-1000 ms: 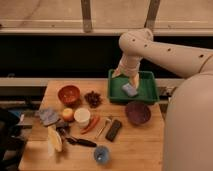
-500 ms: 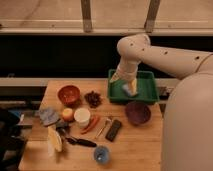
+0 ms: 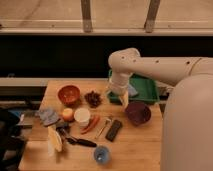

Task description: Place eraser in red bowl

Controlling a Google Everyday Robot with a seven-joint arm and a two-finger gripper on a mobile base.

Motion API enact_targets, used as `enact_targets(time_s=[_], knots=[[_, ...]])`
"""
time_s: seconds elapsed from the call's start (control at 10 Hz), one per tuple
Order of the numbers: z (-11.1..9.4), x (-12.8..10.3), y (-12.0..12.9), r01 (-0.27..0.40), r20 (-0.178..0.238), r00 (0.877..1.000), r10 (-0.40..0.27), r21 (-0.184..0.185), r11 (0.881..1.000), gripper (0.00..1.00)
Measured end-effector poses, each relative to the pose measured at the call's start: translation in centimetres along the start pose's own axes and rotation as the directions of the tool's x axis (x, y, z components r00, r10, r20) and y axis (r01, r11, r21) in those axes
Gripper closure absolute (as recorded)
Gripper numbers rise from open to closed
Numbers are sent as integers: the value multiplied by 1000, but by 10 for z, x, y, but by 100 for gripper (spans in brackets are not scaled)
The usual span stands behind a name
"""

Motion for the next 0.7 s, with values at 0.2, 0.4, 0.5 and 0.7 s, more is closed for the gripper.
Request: enact_targets(time_s=[0.2,0.4,0.5,0.7], knots=[[26,22,-7,18,-75,997,-17,19,1000,20],[36,36,-8,37,-106,994,-33,35,999,20],[37,36,-9,36,-107,994,-32,37,999,20],[36,35,-10,34,-107,994,-30,37,999,20]])
